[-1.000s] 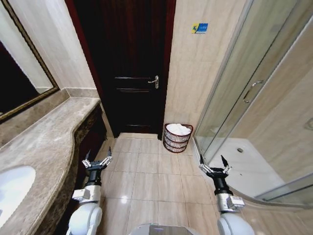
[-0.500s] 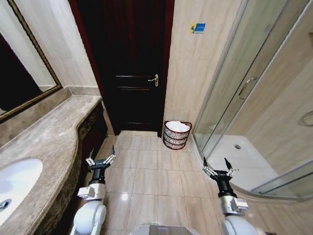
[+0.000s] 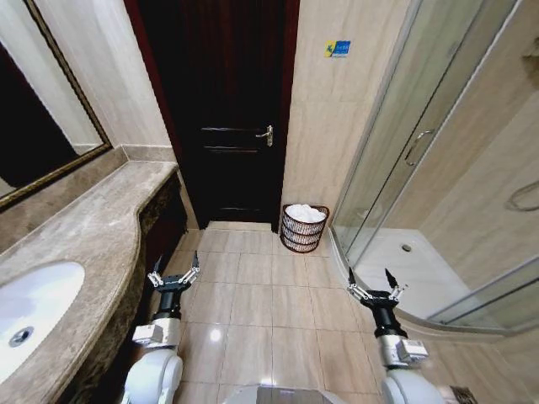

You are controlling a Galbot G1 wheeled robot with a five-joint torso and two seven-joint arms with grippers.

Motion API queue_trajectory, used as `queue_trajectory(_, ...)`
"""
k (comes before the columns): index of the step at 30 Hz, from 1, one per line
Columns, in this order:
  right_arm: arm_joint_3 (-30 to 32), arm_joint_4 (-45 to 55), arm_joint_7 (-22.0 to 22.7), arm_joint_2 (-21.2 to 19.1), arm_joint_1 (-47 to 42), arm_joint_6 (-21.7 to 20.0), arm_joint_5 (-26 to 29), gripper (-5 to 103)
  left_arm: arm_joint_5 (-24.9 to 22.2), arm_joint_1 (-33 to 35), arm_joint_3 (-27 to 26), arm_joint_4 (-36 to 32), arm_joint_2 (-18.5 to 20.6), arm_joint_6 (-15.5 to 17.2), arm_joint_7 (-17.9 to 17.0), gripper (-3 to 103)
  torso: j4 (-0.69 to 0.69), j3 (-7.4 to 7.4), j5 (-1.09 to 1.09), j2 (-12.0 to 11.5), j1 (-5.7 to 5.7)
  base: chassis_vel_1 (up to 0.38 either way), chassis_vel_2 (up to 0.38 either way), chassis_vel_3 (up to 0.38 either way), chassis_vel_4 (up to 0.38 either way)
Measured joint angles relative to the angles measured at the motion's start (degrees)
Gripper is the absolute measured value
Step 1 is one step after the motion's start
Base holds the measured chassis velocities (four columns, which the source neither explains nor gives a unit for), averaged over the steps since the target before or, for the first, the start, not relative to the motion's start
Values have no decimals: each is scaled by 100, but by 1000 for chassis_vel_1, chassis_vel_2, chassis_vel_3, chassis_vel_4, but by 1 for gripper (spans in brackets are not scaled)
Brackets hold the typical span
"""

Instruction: Discard the used towel into the hamper.

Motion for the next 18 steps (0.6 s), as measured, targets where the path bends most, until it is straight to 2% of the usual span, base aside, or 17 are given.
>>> queue_trajectory(18,56,35,6,28,-38,25,7,100,2,-22,0,-15,7,72,73,100,0,0,0,0,0,70,-69,-65,65)
